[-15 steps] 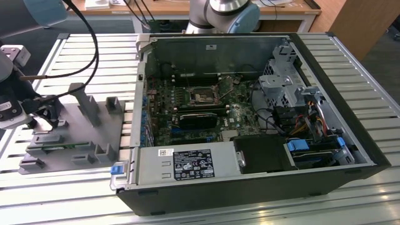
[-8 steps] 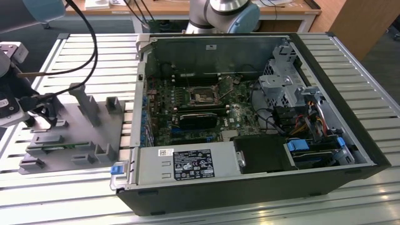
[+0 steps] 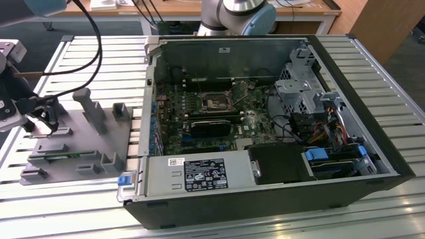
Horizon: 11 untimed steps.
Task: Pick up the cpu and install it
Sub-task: 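Pick up the cpu and move it towards the insertion slot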
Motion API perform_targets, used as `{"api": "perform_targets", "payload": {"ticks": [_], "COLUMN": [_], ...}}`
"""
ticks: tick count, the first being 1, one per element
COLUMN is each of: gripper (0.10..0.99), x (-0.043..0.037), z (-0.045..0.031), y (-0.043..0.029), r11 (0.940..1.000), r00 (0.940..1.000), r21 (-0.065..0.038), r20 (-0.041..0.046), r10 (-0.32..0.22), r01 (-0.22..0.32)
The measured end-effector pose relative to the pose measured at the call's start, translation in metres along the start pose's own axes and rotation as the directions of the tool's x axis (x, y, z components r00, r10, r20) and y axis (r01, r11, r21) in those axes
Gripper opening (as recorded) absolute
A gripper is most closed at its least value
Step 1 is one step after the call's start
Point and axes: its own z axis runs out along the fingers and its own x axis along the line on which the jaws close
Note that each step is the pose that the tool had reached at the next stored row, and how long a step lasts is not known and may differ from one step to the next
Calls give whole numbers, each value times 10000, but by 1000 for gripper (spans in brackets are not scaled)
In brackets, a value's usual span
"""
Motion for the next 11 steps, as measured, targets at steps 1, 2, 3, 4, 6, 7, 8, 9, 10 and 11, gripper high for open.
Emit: {"api": "perform_targets", "payload": {"ticks": [1,2,3,4,6,7,8,9,10,11], "gripper": [537,537,537,537,537,537,537,537,537,537], "x": [0,1,1,1,2,2,2,2,2,2], "z": [-13,-27,-41,-54,-80,-92,-102,-112,-123,-133], "y": [1,2,3,4,6,6,7,8,9,9], "r11": [10000,10000,10000,10000,10000,10000,10000,10000,10000,10000], "r00": [10000,10000,10000,10000,10000,10000,10000,10000,10000,10000], "r21": [0,0,0,-2,-3,-3,-3,-3,-3,-3], "r20": [0,0,0,0,-1,0,0,0,0,0], "r10": [0,0,1,0,0,0,0,0,0,0], "r01": [0,0,-1,0,0,0,0,0,0,0]}}
